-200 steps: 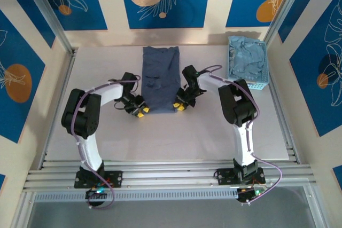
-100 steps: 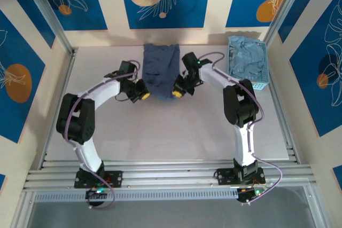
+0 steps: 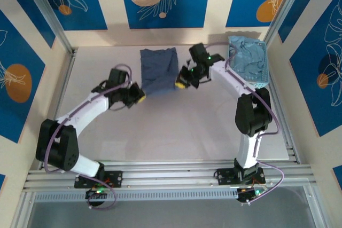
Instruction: Fold and stack the t-shirts
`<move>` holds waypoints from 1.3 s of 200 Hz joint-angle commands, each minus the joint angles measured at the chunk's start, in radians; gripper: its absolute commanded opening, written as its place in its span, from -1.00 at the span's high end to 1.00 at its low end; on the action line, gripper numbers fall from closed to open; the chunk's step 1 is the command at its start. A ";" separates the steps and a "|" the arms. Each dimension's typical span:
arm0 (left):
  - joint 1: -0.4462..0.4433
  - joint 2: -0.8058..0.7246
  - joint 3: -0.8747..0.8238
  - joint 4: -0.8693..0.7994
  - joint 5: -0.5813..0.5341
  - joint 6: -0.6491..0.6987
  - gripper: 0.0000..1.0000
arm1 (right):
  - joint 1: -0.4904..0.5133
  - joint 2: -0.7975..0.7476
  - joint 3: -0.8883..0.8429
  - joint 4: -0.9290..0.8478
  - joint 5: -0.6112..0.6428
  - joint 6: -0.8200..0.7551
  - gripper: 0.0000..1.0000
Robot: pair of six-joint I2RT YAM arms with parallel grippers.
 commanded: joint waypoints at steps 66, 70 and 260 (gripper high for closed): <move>-0.084 -0.402 -0.352 -0.351 0.257 0.011 1.00 | 0.175 -0.352 -0.501 -0.180 -0.099 0.008 1.00; -0.086 -0.426 -0.353 -0.354 0.269 0.004 1.00 | 0.180 -0.365 -0.507 -0.190 -0.104 0.011 1.00; -0.067 0.054 0.380 -0.354 -0.021 -0.020 1.00 | -0.126 -0.062 -0.005 -0.290 -0.306 0.088 1.00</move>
